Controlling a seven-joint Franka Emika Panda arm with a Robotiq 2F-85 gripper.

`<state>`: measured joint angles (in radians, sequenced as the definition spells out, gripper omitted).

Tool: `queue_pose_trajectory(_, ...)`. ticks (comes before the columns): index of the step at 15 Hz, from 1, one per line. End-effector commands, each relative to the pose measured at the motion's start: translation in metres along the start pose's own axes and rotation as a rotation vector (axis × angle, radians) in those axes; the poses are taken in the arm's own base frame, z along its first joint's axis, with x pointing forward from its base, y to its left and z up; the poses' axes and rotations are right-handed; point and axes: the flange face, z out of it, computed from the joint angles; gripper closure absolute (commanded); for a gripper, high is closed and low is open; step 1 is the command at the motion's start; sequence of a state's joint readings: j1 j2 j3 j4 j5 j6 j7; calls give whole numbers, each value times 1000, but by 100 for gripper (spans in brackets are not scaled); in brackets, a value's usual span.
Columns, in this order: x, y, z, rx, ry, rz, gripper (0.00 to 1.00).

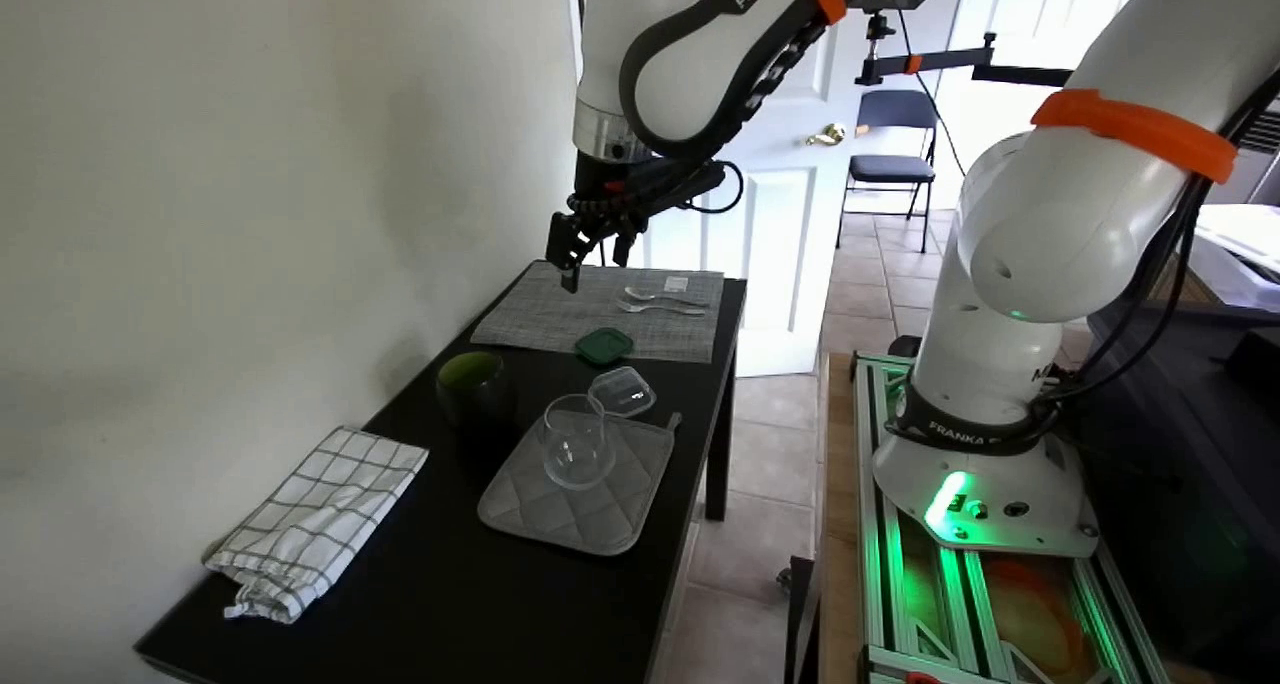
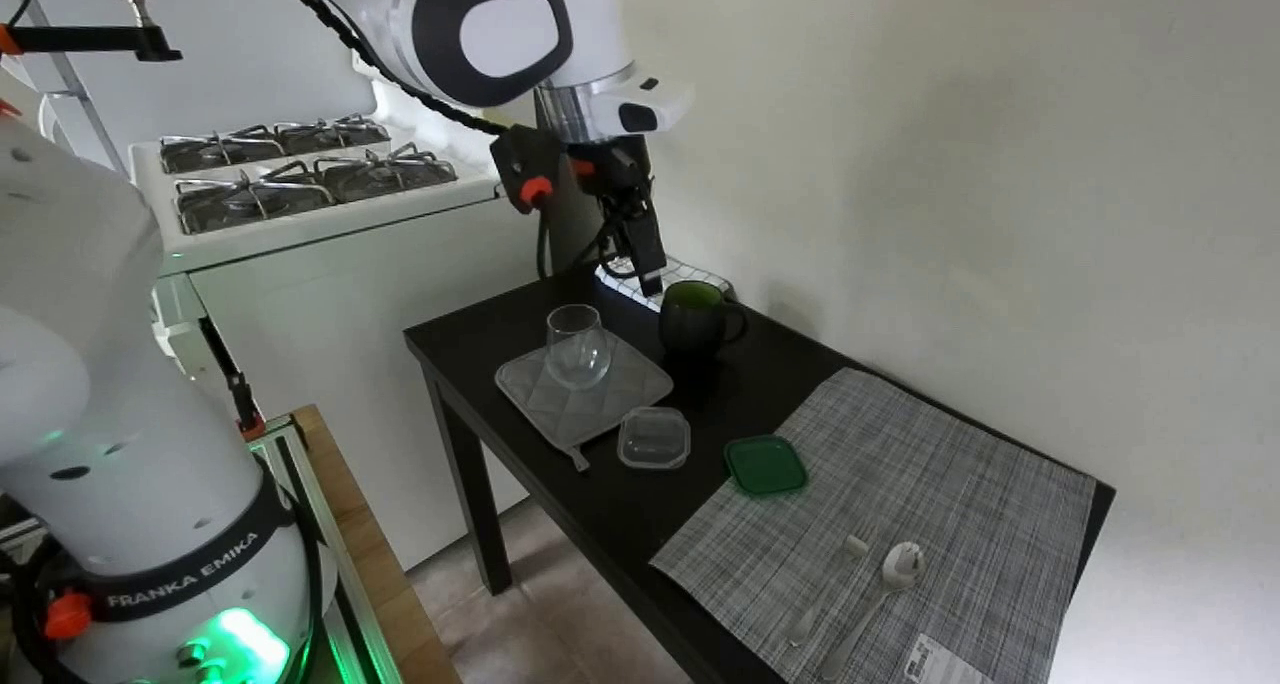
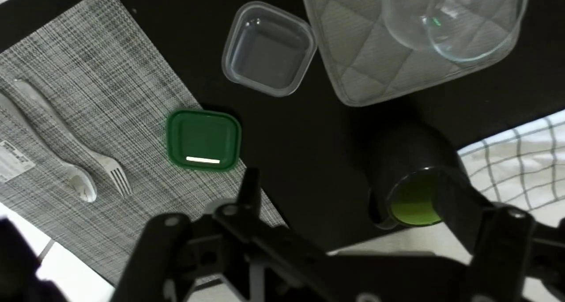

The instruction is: Turn the small lunchbox over

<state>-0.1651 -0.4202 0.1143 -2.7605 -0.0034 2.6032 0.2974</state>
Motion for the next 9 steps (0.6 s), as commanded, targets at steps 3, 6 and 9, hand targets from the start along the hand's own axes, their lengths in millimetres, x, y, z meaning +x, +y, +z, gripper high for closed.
queue_pose_trajectory(3, -5, 25, 66, -39, -114, -62, 0)
queue_pose_trajectory(6, -11, 34, 94, -40, -156, -77, 0)
queue_pose_trajectory(9, -14, 45, 119, -45, -164, -92, 0)
